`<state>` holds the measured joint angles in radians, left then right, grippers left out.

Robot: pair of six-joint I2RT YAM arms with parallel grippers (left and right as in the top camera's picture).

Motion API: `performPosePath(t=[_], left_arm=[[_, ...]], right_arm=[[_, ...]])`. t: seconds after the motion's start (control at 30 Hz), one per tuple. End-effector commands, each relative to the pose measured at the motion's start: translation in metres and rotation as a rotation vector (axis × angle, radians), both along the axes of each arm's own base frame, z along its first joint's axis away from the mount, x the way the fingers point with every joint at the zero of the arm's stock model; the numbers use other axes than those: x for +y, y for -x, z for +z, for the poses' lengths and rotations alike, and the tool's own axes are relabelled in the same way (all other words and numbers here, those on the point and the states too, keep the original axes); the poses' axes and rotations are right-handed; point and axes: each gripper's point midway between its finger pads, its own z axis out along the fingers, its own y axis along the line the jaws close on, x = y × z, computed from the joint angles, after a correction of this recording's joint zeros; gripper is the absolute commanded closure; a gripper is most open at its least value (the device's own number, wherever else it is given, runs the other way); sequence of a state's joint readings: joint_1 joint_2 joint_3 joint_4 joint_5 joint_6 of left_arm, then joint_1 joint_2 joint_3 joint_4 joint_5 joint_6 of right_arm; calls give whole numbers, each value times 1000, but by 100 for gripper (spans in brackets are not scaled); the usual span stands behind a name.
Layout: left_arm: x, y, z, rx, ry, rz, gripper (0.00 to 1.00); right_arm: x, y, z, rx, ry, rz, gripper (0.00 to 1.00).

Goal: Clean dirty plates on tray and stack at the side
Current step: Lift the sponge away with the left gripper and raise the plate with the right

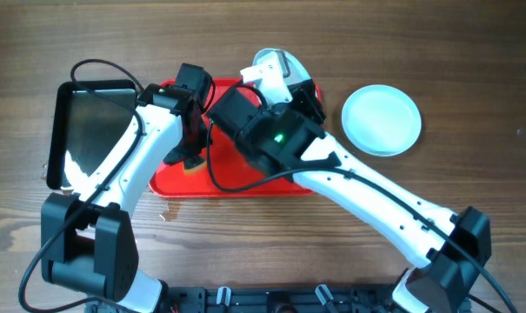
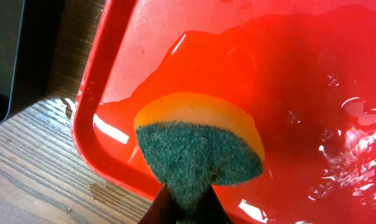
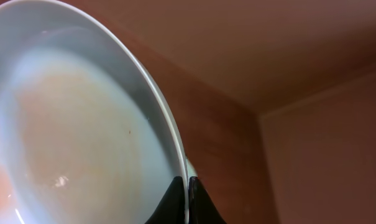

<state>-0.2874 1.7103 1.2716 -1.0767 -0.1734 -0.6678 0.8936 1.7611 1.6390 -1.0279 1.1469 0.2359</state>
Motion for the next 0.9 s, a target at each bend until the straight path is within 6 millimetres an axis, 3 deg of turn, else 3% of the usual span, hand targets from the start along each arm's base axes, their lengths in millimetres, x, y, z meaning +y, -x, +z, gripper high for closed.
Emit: performPosePath(t=[0.0, 0.37, 0.67, 0.73, 0.87], left_arm=[[0, 0, 3, -2, 6, -5, 96], [0, 0, 3, -2, 10, -5, 96], [0, -1, 3, -5, 11, -5, 96], [0, -1, 3, -5, 10, -5, 96], [0, 0, 3, 0, 9, -5, 96]], right_arm=[[-9, 1, 29, -81, 46, -26, 96], [-14, 1, 40, -92, 154, -31, 96], [-12, 0, 37, -102, 104, -32, 96], [-4, 0, 23, -62, 10, -12, 96], [18, -2, -40, 154, -220, 68, 95]])
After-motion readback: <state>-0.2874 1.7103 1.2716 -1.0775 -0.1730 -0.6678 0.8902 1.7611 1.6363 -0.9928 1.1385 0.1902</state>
